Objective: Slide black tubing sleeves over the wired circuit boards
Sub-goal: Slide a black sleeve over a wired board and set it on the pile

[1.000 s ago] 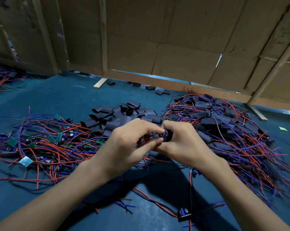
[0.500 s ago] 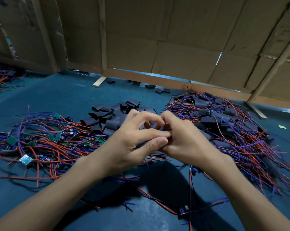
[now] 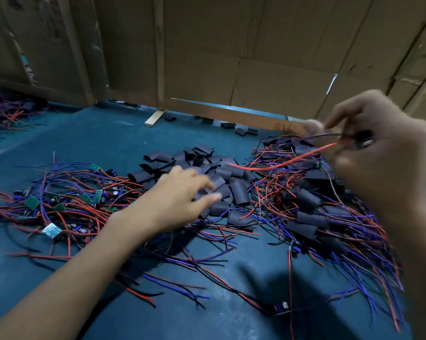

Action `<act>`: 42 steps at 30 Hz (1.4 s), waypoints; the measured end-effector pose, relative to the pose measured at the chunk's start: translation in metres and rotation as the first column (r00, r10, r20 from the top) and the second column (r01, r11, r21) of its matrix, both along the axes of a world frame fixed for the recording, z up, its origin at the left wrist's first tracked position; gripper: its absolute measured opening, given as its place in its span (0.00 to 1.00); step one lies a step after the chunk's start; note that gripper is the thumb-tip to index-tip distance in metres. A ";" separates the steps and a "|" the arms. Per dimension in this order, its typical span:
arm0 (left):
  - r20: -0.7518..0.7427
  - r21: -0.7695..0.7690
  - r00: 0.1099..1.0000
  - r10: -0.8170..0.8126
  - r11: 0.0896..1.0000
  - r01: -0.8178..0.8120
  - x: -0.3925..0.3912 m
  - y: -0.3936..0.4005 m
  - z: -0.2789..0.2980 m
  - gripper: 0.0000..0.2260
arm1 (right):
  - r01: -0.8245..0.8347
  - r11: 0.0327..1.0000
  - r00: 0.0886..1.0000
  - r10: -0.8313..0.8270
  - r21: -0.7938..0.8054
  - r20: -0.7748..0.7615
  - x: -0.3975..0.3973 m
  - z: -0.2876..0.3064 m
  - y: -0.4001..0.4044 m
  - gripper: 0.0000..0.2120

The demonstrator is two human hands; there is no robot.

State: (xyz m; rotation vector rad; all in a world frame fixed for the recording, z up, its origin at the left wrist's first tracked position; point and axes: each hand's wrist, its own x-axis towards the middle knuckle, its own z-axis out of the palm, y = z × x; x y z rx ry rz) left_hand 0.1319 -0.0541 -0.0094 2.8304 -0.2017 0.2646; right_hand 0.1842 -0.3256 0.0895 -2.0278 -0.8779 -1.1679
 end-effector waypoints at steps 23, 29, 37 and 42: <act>0.049 -0.888 0.974 -0.220 0.437 0.143 -0.013 -0.014 0.024 0.09 | -0.405 0.762 0.799 0.027 -0.505 -0.600 -0.030 -0.049 0.067 0.26; -0.004 -0.869 0.952 -0.305 0.472 0.148 -0.017 -0.028 0.021 0.12 | -0.173 0.735 0.915 -0.126 -0.655 -0.384 -0.036 -0.055 0.071 0.16; 0.101 -0.382 0.991 -0.089 0.916 0.121 -0.007 0.027 0.020 0.07 | -0.128 0.920 0.846 -0.095 -0.372 -0.525 -0.012 -0.055 0.055 0.16; -0.334 0.037 0.936 -0.111 0.991 0.130 -0.002 0.051 0.011 0.17 | -0.100 0.962 0.759 -0.092 -0.255 -0.644 0.006 -0.051 0.037 0.18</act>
